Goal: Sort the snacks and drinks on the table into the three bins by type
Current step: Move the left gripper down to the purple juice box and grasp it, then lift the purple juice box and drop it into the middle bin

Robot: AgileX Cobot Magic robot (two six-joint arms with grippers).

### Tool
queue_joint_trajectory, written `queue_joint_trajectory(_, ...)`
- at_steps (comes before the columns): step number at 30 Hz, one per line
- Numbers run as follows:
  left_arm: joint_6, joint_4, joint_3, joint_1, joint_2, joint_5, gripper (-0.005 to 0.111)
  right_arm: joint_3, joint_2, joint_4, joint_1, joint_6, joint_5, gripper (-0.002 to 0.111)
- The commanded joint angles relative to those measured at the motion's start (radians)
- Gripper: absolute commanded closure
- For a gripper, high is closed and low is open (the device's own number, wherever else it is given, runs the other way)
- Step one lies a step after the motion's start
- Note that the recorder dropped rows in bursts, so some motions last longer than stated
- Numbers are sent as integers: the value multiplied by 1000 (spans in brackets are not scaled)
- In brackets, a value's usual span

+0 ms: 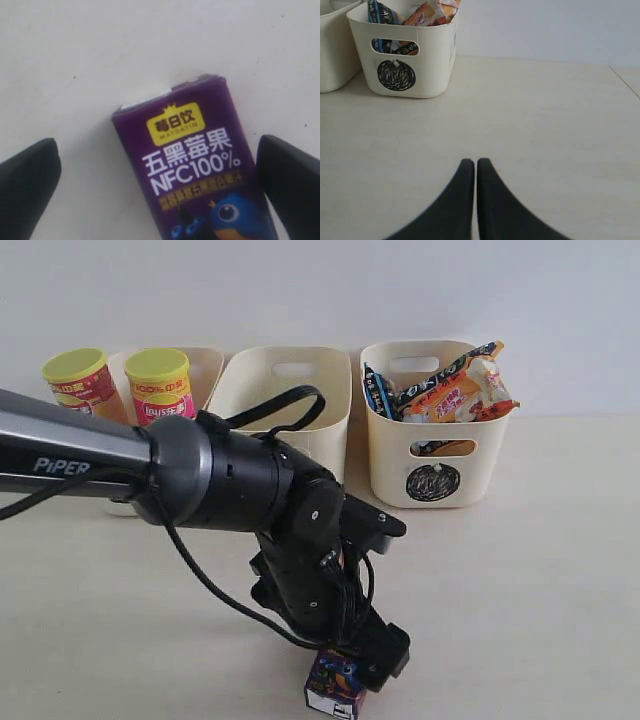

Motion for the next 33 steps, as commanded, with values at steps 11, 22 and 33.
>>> queue_joint_trajectory(11,42,21,4,-3,1,-16,102,5,-4,-6,-3,6,-5,109)
queue_joint_trajectory(22,242,23,-8,31,-273,5,102,5,-4,-6,-3,6,-5,109)
queue_joint_trajectory(33,287,19,-141,208,-327,-436,102,5,-4,-6,-3,6,-5,109)
